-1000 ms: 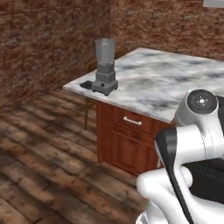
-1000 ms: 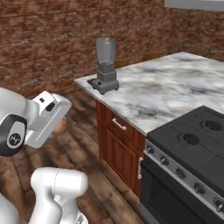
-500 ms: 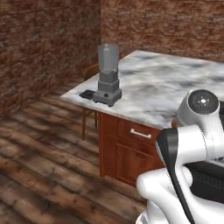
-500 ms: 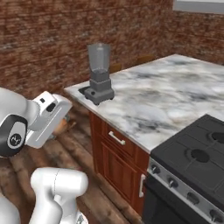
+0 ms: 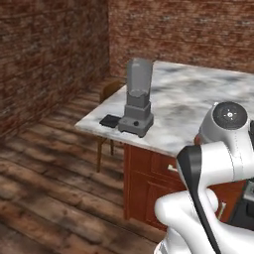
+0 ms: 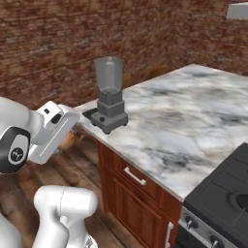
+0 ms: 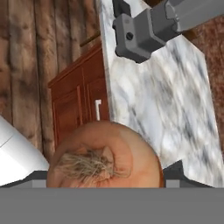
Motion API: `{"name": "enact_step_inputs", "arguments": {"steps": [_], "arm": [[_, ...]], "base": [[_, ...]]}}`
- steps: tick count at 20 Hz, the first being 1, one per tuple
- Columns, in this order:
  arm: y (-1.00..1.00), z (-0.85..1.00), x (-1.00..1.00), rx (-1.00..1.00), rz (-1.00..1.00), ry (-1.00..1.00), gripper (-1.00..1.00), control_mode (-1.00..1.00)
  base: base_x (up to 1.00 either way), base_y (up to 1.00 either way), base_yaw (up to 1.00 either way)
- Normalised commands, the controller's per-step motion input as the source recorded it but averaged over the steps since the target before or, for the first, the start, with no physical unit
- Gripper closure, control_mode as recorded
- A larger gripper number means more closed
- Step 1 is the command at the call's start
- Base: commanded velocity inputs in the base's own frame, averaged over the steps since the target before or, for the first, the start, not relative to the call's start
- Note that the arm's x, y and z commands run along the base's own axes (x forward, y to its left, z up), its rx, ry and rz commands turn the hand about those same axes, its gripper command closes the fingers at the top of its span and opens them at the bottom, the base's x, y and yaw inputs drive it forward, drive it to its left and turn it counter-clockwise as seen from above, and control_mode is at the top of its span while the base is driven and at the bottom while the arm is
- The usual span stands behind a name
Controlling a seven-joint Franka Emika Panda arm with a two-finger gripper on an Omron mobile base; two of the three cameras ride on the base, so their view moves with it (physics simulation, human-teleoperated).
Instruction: Grab the lemon and onion from the fridge, place them in the blender, close the lid, and turn on the blender to create a marinade.
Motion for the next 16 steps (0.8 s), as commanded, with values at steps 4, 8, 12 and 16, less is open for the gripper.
{"name": "enact_step_inputs", "arguments": {"steps": [4,8,12,16], "arm": [[0.0,0.0,0.0,0.0,0.0,0.0,1.0,1.0],[0.0,0.0,0.0,0.0,0.0,0.0,1.0,1.0],[0.0,0.0,0.0,0.0,0.0,0.0,1.0,1.0],[0.0,0.0,0.0,0.0,0.0,0.0,1.0,1.0]], "base": [[0.75,0.31,-0.16],[0.7,0.36,-0.18],[0.66,0.35,-0.2],[0.63,0.28,-0.21]]}}
